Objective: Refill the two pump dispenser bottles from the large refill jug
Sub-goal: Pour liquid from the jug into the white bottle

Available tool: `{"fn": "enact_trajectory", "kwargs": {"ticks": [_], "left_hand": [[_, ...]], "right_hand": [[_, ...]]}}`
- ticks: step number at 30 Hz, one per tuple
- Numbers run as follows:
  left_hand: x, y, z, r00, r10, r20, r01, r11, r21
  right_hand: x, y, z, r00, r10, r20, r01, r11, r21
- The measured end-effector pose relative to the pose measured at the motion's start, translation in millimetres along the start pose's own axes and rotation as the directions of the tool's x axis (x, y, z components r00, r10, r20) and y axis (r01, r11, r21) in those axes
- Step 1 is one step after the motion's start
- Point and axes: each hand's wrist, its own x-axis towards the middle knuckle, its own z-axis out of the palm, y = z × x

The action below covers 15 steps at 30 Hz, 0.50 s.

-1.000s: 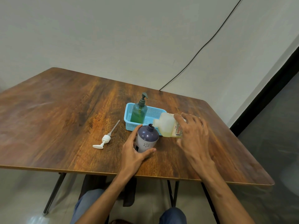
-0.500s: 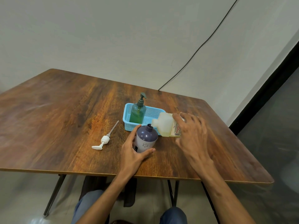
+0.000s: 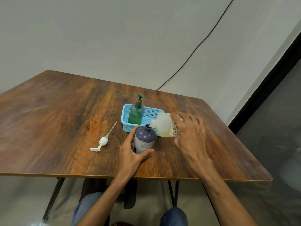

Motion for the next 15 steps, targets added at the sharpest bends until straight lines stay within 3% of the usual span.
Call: {"fn": "enact_trajectory", "kwargs": {"ticks": [15], "left_hand": [[0.1,2.8,-0.4,1.000,0.009,0.010,-0.009,1.000,0.009]], "right_hand": [[-0.4,-1.2,-3.2,1.000,-0.007,-0.007,0.007,1.000,0.011]]}}
